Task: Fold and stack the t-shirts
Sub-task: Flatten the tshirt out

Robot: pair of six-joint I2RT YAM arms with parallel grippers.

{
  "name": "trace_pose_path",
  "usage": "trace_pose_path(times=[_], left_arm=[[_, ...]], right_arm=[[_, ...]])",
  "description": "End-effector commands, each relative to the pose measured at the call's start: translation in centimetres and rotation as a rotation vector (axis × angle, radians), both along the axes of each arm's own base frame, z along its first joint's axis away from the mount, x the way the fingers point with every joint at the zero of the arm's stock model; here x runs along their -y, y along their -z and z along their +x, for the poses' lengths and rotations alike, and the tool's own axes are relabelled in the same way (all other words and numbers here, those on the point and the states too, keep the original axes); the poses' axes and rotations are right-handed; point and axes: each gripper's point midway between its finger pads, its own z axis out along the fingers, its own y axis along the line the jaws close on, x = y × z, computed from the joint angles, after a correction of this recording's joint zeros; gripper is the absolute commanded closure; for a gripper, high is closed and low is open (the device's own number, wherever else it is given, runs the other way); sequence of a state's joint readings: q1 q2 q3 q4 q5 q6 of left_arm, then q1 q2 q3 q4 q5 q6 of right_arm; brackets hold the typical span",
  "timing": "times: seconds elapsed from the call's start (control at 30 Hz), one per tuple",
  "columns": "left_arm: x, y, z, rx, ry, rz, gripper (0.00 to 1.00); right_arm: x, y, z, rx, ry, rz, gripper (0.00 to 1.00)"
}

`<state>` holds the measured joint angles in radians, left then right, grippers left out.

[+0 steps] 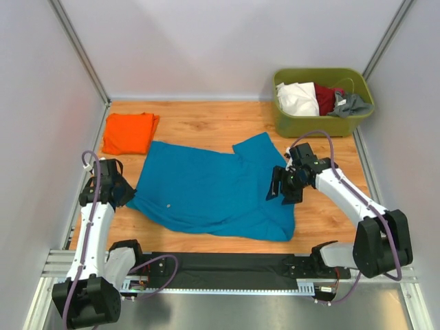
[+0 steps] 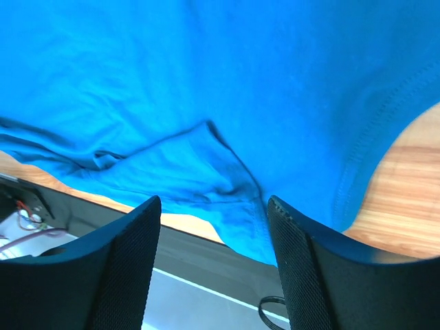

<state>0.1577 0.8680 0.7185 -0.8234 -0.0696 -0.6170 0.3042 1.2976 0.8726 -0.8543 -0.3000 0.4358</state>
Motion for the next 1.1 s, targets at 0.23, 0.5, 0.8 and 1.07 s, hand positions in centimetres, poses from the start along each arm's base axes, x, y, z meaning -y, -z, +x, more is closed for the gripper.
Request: trace_pose_path(times=[0.23, 0.5, 0.8, 1.07], left_arm=[[-0.3, -0.1, 0.5, 0.03, -0.043, 0.0, 1.0], [-0.3, -1.7, 0.9, 0.032, -0.012, 0.009, 1.0], [-0.1, -1.2, 0.5, 0.026, -0.013, 0.003, 1.0], [0.0, -1.0, 0.4, 0.025, -0.013, -0.002, 1.0]], right_arm=[[-4.2, 1.4, -1.0, 0.011, -0.091, 0.137, 0.37], [-3.2, 4.8, 0.6, -0.005, -0.073, -0.009, 0.38], [-4.1, 4.6, 1.6, 0.031, -0.072, -0.005, 0.41], [-6.7, 5.9, 0.5, -0.005, -0.155, 0.003, 0.47]])
